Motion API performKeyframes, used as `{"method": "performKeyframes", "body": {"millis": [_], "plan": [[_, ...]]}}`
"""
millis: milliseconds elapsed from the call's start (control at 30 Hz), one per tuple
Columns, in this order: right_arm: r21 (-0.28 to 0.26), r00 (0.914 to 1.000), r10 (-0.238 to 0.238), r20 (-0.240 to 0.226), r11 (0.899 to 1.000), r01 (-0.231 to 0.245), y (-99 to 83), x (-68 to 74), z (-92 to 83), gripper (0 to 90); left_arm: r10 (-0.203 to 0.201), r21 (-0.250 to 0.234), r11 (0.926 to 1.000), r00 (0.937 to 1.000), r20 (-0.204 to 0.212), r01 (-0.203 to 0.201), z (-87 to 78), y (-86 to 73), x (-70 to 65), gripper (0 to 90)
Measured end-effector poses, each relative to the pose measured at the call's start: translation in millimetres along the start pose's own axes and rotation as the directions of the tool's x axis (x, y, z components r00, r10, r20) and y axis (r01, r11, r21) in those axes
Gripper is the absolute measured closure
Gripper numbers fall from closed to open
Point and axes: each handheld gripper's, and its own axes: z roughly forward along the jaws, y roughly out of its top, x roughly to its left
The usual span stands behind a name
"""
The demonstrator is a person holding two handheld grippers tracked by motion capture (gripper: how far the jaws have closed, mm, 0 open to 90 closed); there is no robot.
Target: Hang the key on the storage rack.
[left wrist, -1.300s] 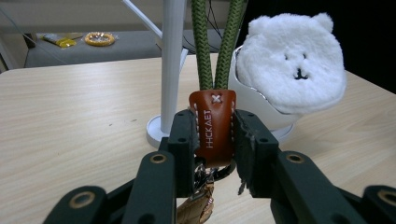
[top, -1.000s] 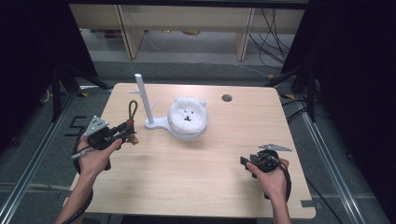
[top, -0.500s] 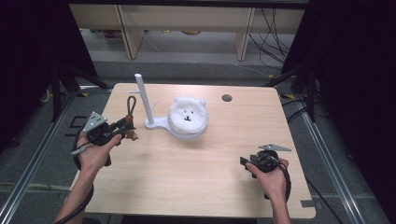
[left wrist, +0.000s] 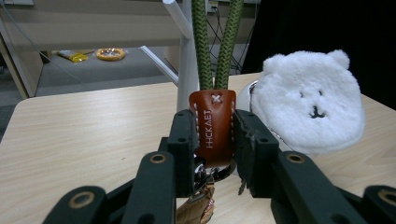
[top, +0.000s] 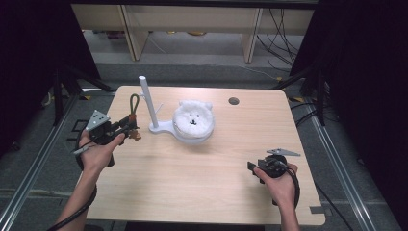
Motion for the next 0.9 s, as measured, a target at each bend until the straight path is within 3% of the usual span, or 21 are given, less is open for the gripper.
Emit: {"method": "performKeyframes", "body": {"millis": [900], "plan": [[-0.001, 0.9999, -0.004, 0.01, 1.0, 0.004, 0.1, -0.5, -0.4, 49.9, -0.034, 0.016, 0.9993, 0.9992, -0.02, 0.035, 15.3, 4.2, 11.5, 68.7]]}}
